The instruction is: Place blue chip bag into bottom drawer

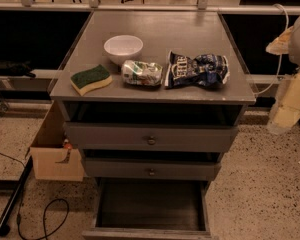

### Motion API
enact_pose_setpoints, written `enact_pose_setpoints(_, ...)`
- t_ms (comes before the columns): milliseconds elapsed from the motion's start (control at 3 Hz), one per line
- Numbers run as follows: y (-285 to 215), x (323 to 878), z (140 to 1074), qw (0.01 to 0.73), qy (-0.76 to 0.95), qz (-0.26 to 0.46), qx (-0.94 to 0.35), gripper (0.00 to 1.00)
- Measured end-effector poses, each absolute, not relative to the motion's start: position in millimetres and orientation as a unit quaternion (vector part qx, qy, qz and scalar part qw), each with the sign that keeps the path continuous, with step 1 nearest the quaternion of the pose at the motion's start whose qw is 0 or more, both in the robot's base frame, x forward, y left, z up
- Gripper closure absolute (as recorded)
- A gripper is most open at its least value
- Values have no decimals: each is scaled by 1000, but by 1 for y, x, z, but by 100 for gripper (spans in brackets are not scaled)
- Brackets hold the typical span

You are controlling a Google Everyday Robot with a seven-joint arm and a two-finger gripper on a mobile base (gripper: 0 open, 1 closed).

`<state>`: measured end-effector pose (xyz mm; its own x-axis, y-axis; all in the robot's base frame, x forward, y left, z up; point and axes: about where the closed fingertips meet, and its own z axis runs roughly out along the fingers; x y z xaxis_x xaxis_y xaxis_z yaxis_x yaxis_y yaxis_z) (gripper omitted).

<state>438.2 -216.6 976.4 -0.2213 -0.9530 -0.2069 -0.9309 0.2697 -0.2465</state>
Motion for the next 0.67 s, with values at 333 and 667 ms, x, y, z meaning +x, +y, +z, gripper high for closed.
enact_pose_setpoints(333,-217,438,976,159,781,-35,-603,0)
enact_pose_setpoints(667,-216,444,981,180,776,-20,-604,0)
